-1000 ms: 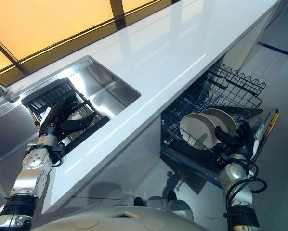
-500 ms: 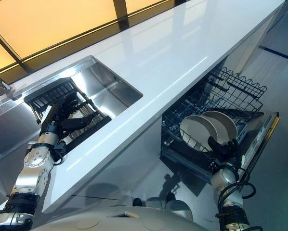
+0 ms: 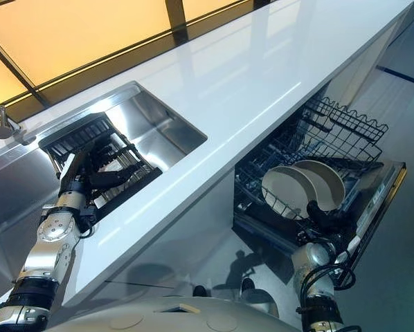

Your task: Pick up plates and place into dishwasher.

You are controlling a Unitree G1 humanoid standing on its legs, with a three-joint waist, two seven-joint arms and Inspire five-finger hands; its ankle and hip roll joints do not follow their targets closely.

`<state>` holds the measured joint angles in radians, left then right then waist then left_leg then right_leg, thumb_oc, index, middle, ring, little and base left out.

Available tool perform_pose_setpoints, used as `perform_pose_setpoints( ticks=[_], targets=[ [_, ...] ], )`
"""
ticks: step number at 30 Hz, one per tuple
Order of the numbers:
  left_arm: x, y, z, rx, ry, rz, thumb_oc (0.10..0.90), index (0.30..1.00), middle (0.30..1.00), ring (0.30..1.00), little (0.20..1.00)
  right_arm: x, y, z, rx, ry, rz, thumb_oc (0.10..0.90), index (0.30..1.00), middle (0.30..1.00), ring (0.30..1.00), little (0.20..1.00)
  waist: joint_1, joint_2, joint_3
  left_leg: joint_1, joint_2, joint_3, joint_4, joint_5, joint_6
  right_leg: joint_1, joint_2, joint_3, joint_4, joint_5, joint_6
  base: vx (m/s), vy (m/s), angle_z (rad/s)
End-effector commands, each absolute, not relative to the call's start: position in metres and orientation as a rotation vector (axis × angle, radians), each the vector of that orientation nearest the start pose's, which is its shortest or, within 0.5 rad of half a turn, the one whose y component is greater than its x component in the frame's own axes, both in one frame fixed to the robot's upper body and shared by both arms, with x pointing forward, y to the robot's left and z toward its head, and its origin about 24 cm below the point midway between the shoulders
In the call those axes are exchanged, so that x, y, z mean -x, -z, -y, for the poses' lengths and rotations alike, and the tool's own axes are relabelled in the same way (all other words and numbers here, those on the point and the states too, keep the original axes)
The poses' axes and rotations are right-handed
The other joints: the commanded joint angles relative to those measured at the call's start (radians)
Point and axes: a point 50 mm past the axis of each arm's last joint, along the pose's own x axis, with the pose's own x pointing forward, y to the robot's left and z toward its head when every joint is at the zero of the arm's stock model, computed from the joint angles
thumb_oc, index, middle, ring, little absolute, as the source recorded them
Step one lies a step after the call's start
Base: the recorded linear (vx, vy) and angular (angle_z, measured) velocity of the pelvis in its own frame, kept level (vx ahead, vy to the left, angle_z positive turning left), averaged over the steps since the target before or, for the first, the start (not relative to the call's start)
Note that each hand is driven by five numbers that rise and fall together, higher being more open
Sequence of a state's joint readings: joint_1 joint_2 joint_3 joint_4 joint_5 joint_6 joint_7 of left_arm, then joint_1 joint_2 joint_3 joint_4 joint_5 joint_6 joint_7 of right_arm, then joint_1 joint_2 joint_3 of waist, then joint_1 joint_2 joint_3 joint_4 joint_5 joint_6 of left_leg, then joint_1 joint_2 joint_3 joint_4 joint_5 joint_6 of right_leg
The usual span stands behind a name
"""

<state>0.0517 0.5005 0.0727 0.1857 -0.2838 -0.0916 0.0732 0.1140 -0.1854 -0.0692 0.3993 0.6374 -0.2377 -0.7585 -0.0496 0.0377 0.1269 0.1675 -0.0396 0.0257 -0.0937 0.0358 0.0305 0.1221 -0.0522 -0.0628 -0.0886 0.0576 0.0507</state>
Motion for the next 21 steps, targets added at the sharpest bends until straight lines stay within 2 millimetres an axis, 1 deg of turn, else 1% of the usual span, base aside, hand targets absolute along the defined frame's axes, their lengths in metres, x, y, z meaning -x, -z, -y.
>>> perform_pose_setpoints(
  ticks=[1,2,4,7,9,11,12,13,14,15,16,21],
  targets=[
    [-0.228,-0.025,-0.273,-0.196,-0.197,-0.084,0.8,0.9,0.9,0.9,0.9,-0.185,0.022,0.278,-0.303,1.104,-0.154,0.8,0.9,0.9,0.9,0.9,0.004,-0.009,-0.005,-0.046,-0.036,0.044,0.006,-0.03,-0.007,-0.054,0.015,-0.021,0.091,-0.039,0.054,0.0,0.0,0.0],
    [-0.227,-0.025,-0.274,-0.195,-0.196,-0.085,0.8,0.9,0.9,0.9,0.9,-0.183,0.024,0.28,-0.315,1.108,-0.165,0.8,0.9,0.9,0.9,0.9,0.003,-0.009,-0.004,-0.04,-0.036,0.042,0.007,-0.04,-0.006,-0.047,0.015,-0.021,0.09,-0.048,0.056,0.0,0.0,0.0],
    [-0.228,-0.027,-0.274,-0.195,-0.194,-0.082,0.8,0.9,0.9,0.9,0.9,-0.181,0.03,0.281,-0.338,1.11,-0.199,0.8,0.9,0.9,0.9,0.9,0.003,-0.01,-0.004,-0.041,-0.037,0.042,0.007,-0.039,-0.006,-0.049,0.016,-0.019,0.091,-0.047,0.056,0.0,0.0,0.0],
    [-0.23,-0.028,-0.273,-0.198,-0.185,-0.081,0.8,0.9,0.9,0.9,0.9,-0.178,0.042,0.276,-0.421,1.078,-0.282,0.8,0.9,0.9,0.9,0.9,0.004,-0.012,-0.004,-0.042,-0.037,0.042,0.007,-0.038,-0.005,-0.05,0.017,-0.021,0.092,-0.046,0.055,0.0,0.0,0.0],
    [-0.232,-0.029,-0.271,-0.199,-0.179,-0.081,0.8,0.9,0.9,0.9,0.9,-0.181,0.052,0.266,-0.481,0.964,-0.351,0.8,0.9,0.9,0.9,0.9,0.007,-0.013,-0.001,-0.04,-0.038,0.038,0.007,-0.037,-0.004,-0.046,0.016,-0.024,0.091,-0.046,0.054,0.0,0.0,0.0],
    [-0.233,-0.03,-0.27,-0.201,-0.176,-0.08,0.8,0.9,0.9,0.9,0.9,-0.188,0.053,0.254,-0.535,0.863,-0.375,0.8,0.9,0.9,0.9,0.9,0.009,-0.015,0.0,-0.039,-0.038,0.036,0.007,-0.036,-0.004,-0.045,0.015,-0.027,0.09,-0.045,0.052,0.0,0.0,0.0],
    [-0.234,-0.03,-0.267,-0.204,-0.17,-0.079,0.8,0.9,0.9,0.9,0.9,-0.196,0.052,0.239,-0.599,0.7,-0.385,0.8,0.9,0.9,0.9,0.9,0.012,-0.018,0.001,-0.04,-0.037,0.034,0.007,-0.034,-0.005,-0.044,0.014,-0.03,0.089,-0.044,0.052,0.0,0.0,0.0],
    [-0.234,-0.03,-0.267,-0.204,-0.17,-0.08,0.8,0.9,0.9,0.9,0.9,-0.2,0.051,0.235,-0.632,0.637,-0.378,0.8,0.9,0.9,0.9,0.9,0.012,-0.019,0.002,-0.04,-0.038,0.033,0.006,-0.034,-0.004,-0.043,0.013,-0.031,0.088,-0.045,0.051,0.0,0.0,0.0],
    [-0.233,-0.029,-0.265,-0.208,-0.166,-0.08,0.8,0.9,0.9,0.9,0.9,-0.207,0.045,0.222,-0.636,0.511,-0.359,0.8,0.9,0.9,0.9,0.9,0.015,-0.022,0.002,-0.041,-0.037,0.031,0.006,-0.032,-0.006,-0.043,0.013,-0.034,0.087,-0.044,0.05,0.0,0.0,0.0],
    [-0.233,-0.028,-0.264,-0.209,-0.164,-0.08,0.8,0.9,0.9,0.9,0.9,-0.209,0.043,0.218,-0.623,0.454,-0.348,0.8,0.9,0.9,0.9,0.9,0.016,-0.023,0.002,-0.042,-0.036,0.03,0.007,-0.032,-0.007,-0.043,0.013,-0.035,0.087,-0.044,0.05,0.0,0.0,0.0],
    [-0.233,-0.027,-0.264,-0.21,-0.163,-0.08,0.8,0.9,0.9,0.9,0.9,-0.213,0.038,0.211,-0.624,0.344,-0.317,0.8,0.9,0.9,0.9,0.9,0.018,-0.026,0.003,-0.041,-0.037,0.029,0.006,-0.033,-0.007,-0.042,0.012,-0.038,0.085,-0.046,0.049,0.0,-0.007,-0.03],
    [-0.229,-0.024,-0.263,-0.215,-0.158,-0.084,0.8,0.9,0.9,0.9,0.9,-0.217,0.024,0.182,-0.695,-0.052,-0.275,0.8,0.9,0.9,0.9,0.9,0.021,-0.034,0.003,-0.044,-0.036,0.025,0.006,-0.034,-0.01,-0.042,0.013,-0.043,0.082,-0.05,0.051,-0.01,-0.005,-0.05]
  ],
)
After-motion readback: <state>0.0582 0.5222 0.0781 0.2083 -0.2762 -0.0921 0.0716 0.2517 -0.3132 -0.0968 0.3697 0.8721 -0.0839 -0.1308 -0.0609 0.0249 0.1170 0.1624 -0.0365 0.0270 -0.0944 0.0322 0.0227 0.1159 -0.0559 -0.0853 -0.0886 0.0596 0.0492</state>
